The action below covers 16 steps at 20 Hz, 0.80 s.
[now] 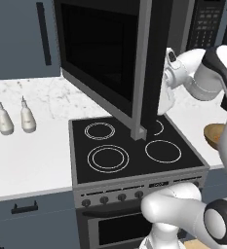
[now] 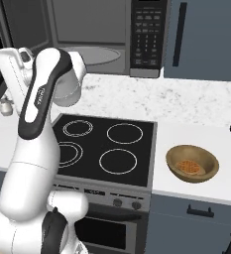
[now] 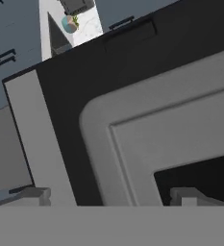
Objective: Open the microwave, place the bowl with waffle inside the microwave, then close the microwave door and turn it on.
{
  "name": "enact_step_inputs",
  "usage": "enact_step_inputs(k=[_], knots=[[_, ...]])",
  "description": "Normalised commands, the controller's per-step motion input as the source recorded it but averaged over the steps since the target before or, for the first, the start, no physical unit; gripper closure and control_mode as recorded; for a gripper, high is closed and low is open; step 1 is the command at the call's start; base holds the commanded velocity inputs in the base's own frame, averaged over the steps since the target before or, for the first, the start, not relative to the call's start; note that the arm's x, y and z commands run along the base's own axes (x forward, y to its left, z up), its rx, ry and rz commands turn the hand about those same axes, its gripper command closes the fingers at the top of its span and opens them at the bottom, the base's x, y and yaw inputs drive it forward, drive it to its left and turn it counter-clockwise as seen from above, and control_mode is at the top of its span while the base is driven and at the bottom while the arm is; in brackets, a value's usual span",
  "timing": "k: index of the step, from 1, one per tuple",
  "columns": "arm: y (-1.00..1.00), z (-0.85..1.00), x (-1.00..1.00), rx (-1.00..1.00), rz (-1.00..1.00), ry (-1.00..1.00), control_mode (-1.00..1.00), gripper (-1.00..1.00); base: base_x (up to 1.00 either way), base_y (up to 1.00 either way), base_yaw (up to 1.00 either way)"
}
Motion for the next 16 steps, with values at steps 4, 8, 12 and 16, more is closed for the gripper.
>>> enact_step_inputs(k=[4, 8, 12, 16], knots=[[0.33, 0.00, 0.00, 0.00, 0.02, 0.03, -1.00, -1.00, 0.00, 0.00, 0.00], [-0.42, 0.01, 0.00, -0.01, -0.04, 0.00, -1.00, -1.00, 0.00, 0.00, 0.00], [-0.99, 0.01, 0.00, -0.16, -0.19, 0.00, -1.00, -1.00, 0.00, 0.00, 0.00], [-1.00, 0.00, 0.00, -0.25, -0.28, 0.01, -1.00, -1.00, 0.00, 0.00, 0.00]])
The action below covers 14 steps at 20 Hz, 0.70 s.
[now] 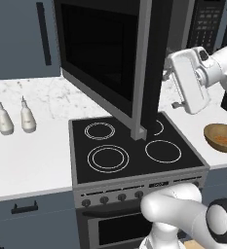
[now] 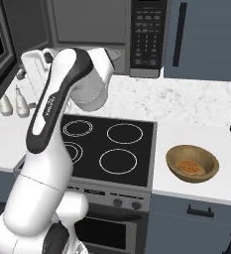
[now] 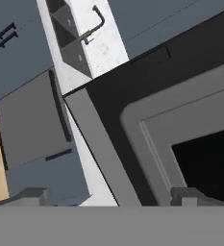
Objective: Open the microwave, place the bowl with waffle inside the microwave, then close the microwave door and turn it on.
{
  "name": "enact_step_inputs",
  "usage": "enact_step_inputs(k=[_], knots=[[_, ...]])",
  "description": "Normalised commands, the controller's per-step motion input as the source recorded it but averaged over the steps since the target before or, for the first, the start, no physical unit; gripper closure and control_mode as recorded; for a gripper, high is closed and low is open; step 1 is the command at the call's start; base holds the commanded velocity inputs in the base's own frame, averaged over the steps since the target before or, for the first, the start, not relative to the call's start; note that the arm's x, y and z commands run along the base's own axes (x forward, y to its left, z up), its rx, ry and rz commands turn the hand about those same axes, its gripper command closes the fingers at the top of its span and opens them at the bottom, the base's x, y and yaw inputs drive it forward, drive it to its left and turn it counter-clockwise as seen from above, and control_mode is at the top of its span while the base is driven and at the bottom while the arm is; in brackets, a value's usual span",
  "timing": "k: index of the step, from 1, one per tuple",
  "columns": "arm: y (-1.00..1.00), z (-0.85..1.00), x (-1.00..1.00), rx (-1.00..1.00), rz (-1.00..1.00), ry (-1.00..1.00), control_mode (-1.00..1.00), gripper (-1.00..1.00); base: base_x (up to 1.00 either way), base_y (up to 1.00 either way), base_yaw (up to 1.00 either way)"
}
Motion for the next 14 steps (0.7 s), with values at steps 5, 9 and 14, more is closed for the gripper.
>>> enact_step_inputs(k=[5, 9, 14], knots=[[-1.00, -0.09, 0.04, -0.48, -0.44, 0.00, -1.00, -1.00, 0.00, 0.00, 0.00], [-0.73, -0.23, 0.00, -0.51, -0.60, -0.06, -1.00, -1.00, 0.00, 0.00, 0.00], [-0.80, -0.35, 0.09, -0.26, -0.69, -0.01, -1.00, -1.00, 0.00, 0.00, 0.00]])
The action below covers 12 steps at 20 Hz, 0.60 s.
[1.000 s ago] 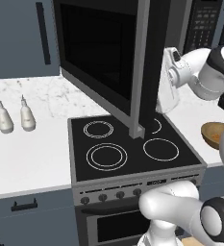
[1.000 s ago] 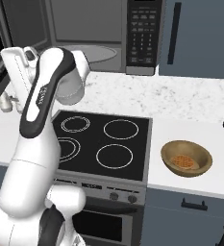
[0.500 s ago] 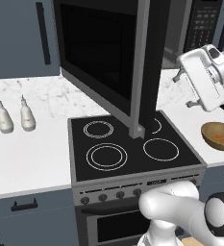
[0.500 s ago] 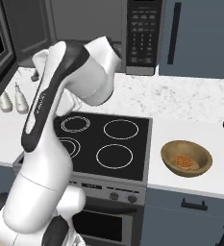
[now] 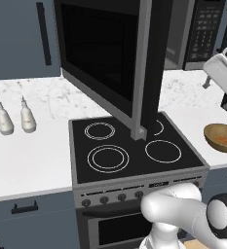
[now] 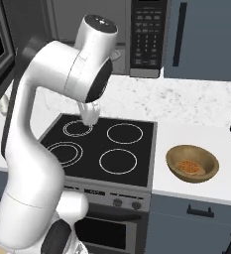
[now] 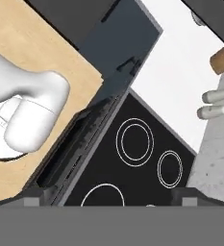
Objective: Open the microwave, place the bowl with waffle inside the microwave, then close the microwave door and turn it on.
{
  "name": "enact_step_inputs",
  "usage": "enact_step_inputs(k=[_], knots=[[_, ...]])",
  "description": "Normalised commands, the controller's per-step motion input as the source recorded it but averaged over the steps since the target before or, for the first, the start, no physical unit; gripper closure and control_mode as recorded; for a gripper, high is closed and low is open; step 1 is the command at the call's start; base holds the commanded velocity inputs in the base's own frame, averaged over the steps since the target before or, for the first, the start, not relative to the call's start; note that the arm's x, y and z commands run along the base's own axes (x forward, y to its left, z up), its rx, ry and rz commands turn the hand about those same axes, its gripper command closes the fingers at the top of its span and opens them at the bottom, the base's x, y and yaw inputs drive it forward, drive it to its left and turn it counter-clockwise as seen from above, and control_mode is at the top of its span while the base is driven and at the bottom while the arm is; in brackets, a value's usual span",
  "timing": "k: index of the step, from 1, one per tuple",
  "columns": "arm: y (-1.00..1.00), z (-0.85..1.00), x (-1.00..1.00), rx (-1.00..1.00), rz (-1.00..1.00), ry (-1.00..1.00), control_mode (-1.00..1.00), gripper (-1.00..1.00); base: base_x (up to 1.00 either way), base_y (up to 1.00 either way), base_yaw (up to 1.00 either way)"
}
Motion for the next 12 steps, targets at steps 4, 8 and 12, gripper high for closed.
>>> enact_step_inputs(k=[4, 8, 12], knots=[[-0.96, -0.51, 0.05, -0.16, -0.65, 0.01, -1.00, -1.00, 0.00, 0.00, 0.00], [-1.00, -0.68, -0.01, -0.14, -0.40, 0.03, -1.00, -1.00, 0.00, 0.00, 0.00], [-1.00, -0.80, -0.15, -0.01, 0.04, 0.03, -1.00, -1.00, 0.00, 0.00, 0.00]])
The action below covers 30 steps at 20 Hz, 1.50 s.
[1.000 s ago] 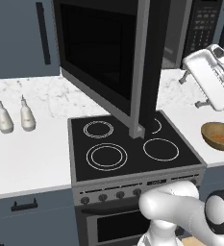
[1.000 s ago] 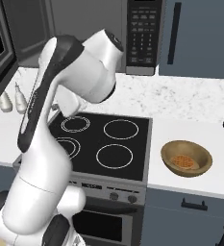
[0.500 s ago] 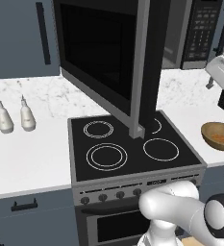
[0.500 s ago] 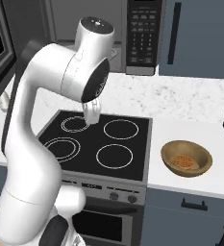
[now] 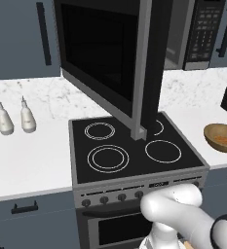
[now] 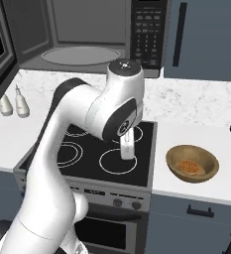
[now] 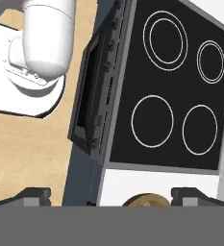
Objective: Open the microwave, place the bowl with waffle inside the microwave, then close the microwave door and turn it on.
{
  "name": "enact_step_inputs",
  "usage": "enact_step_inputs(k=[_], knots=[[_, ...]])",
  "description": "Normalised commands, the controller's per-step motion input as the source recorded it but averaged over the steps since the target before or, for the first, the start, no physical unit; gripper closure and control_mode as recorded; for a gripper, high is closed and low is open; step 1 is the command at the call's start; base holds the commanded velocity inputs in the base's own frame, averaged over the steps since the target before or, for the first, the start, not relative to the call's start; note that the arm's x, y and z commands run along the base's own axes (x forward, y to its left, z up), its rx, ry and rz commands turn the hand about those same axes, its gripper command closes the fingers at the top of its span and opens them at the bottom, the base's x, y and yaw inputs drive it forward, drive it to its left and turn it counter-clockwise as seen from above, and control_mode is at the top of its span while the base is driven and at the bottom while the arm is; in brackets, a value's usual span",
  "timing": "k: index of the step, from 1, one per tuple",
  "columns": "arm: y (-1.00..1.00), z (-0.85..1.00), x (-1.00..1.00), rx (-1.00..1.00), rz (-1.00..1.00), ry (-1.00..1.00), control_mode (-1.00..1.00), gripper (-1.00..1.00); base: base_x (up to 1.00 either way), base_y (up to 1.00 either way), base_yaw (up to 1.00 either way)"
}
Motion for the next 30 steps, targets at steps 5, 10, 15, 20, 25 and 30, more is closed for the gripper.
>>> enact_step_inputs(k=[5, 10, 15, 20, 25, 30], knots=[[-0.97, -0.60, -0.21, 0.00, 0.11, 0.00, -1.00, -1.00, 0.00, 0.00, 0.00], [-0.81, -0.44, 0.06, 0.00, 0.04, 0.00, -1.00, -1.00, 0.00, 0.00, 0.00], [-0.27, -0.55, 0.42, 0.00, -0.04, 0.04, -1.00, -1.00, 0.00, 0.00, 0.00], [-0.01, -0.59, 0.44, 0.02, -0.14, 0.01, -1.00, -1.00, 0.00, 0.00, 0.00], [0.00, -0.50, 0.46, 0.08, -0.24, 0.00, -1.00, -1.00, 0.00, 0.00, 0.00], [-0.20, -0.37, 0.24, 0.05, -0.21, 0.00, -1.00, -1.00, 0.00, 0.00, 0.00]])
